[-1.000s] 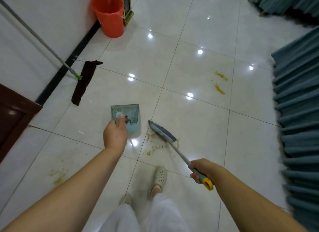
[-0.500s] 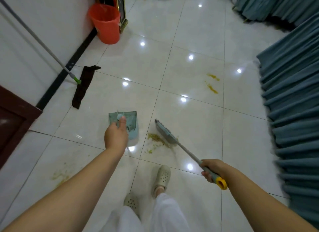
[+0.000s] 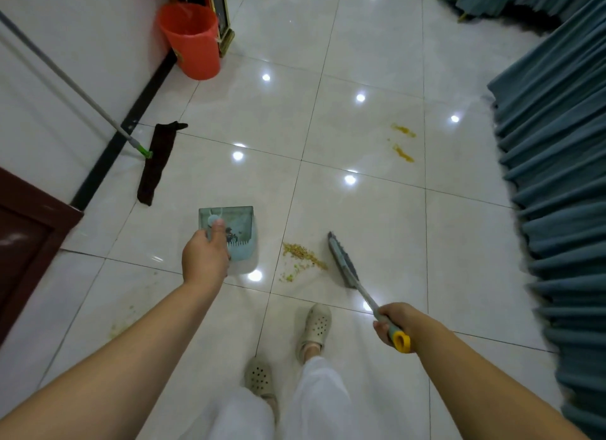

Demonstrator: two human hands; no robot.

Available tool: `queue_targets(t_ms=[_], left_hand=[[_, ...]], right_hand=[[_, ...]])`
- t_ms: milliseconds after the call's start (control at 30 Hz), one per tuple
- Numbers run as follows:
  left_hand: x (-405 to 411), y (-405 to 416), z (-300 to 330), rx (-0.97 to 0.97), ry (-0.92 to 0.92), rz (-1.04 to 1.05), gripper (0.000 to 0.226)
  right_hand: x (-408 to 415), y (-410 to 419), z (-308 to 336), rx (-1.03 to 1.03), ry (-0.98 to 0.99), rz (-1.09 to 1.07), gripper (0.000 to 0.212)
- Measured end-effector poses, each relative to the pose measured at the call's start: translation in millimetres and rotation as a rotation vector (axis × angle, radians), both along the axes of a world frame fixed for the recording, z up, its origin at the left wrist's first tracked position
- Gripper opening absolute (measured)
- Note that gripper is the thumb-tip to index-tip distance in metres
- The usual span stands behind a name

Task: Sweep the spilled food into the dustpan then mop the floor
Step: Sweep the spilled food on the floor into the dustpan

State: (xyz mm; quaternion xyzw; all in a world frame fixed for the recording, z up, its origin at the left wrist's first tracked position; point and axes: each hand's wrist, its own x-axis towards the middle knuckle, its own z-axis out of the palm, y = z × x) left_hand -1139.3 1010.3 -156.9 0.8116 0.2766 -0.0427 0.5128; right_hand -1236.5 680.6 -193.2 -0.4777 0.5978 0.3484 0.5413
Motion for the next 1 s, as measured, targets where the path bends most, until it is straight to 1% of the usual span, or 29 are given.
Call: queue_targets(t_ms=[200, 300, 400, 467, 567, 667, 767, 867, 1000], left_hand=[[-6, -3, 3, 0.01, -0.028, -0.036, 0.057], [-7, 1, 5, 0.037, -0.041, -0.043, 0.058], [-8, 6, 4, -0.008, -0.022, -0.027, 0.055], [-9, 9, 5, -0.037, -0.005, -0.018, 0.052], [-11, 15, 4, -0.052, -0.003, -0.028, 0.051], [-16, 25, 1, -0.062, 0.001, -0.041, 0.051], [-20, 31, 0, -0.061, 0.004, -0.05, 0.053], [-21, 32, 0, -0.075, 0.004, -0.047, 0.053], [-23, 32, 1, -0.062, 0.016, -0.053, 0.052]], right_hand=[[0, 57, 6, 0.13, -0.045, -0.123, 0.013], [2, 62, 19, 0.154, -0.099, -0.186, 0.013], [7, 57, 28, 0.141, -0.134, -0.204, 0.013], [15, 53, 29, 0.094, -0.147, -0.147, 0.014], [34, 46, 21, -0.005, -0.154, 0.005, 0.019], [49, 40, 4, -0.066, -0.148, 0.122, 0.018], [48, 44, -11, -0.067, -0.101, 0.216, 0.016], [32, 52, -11, -0.027, -0.044, 0.299, 0.015], [12, 49, 12, -0.01, -0.034, 0.283, 0.014]])
